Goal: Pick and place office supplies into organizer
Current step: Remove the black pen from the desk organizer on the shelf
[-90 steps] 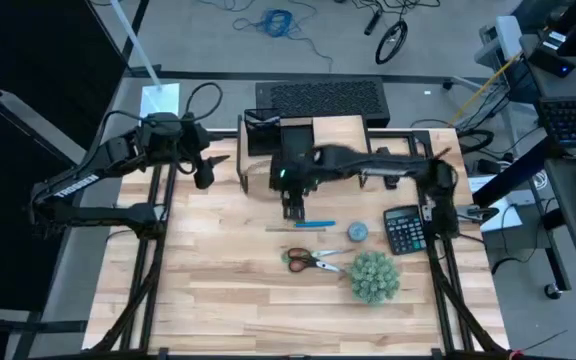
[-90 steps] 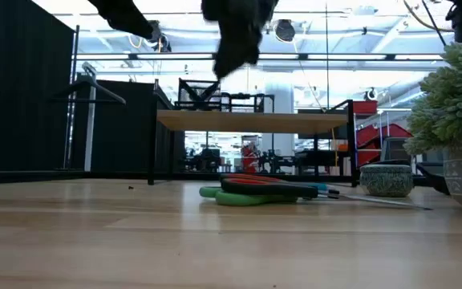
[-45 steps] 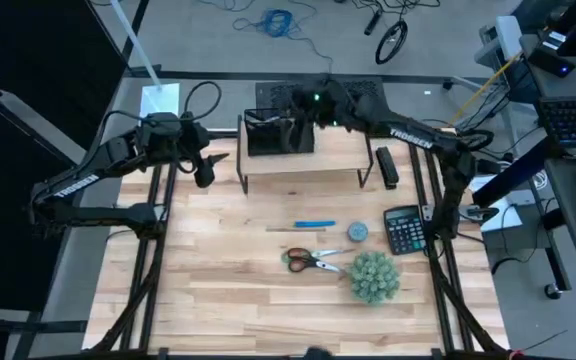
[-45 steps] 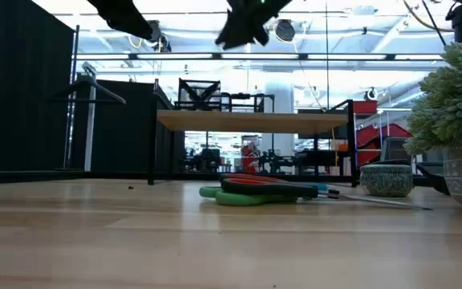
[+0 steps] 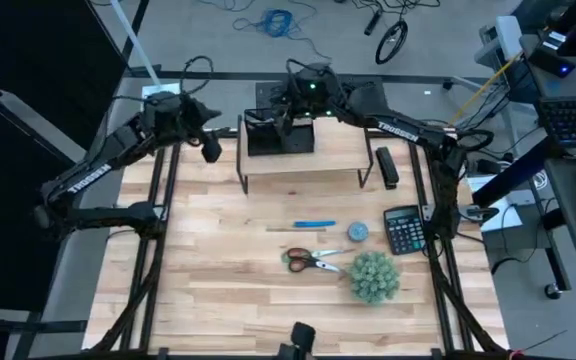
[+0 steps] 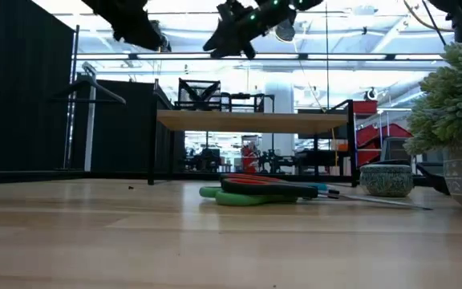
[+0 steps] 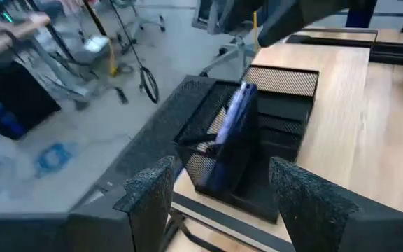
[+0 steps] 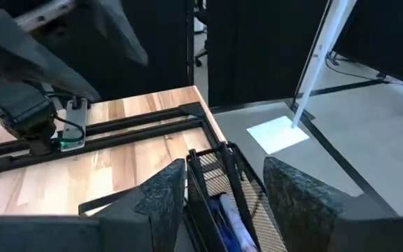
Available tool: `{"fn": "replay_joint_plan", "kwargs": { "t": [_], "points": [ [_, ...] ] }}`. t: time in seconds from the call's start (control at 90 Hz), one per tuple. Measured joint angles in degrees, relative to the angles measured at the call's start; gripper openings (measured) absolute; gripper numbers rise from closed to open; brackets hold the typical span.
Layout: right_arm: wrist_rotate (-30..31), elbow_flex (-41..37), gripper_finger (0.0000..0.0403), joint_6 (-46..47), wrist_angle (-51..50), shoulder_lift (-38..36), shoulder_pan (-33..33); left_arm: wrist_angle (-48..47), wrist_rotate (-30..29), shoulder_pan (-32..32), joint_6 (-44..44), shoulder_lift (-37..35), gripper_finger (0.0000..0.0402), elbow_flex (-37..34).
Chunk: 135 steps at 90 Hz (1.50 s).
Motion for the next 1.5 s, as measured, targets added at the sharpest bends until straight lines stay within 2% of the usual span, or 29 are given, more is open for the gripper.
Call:
{"fn": "replay_joint_plan", "kwargs": {
  "t": [0.156,0.433,0.744,0.911,1.056,1.133,1.256,1.367,1.5],
  "points": [
    [0.16,0.0,0.0178,-0.91,2.92,1.97,-0.43,1.78,0.84,2.24,-2.07,3.67,0.0188,0.0],
    [0.31,0.0,0.0178,-5.53,1.1,2.1,-0.97,2.76,0.97,2.83,-0.72,7.98,0.0162,0.0],
    [0.27,-0.03,0.0178,-5.91,-11.23,2.1,-0.85,5.89,1.19,2.63,0.75,10.19,0.0159,0.91],
    [0.36,0.07,0.0178,-4.37,-14.22,1.92,-0.84,5.32,5.35,2.22,0.6,9.99,0.0159,1.6],
    [1.43,0.07,0.0178,-3.24,-14.16,1.92,0.12,6.49,7.99,2.2,-7.73,11.08,0.0159,3.2],
    [4.44,0.07,0.0178,-3.66,-14.23,1.92,0.96,5.05,8.06,2.22,-11.09,12.68,0.0159,5.44],
    [8.91,0.04,0.0178,-4.43,-14.1,1.92,1.96,-0.53,8.12,2.18,-11.39,16.3,0.0159,11.47],
    [9.21,-0.02,0.0178,-4.81,-13.33,2.05,2.42,-5.7,7.44,1.91,-11.23,19.29,0.0159,15.0],
    [9.28,-0.02,0.0178,-5.33,-13.3,2.05,2.55,-8.71,7.33,1.85,-11.15,20.58,0.0159,15.61]
  ]
}}
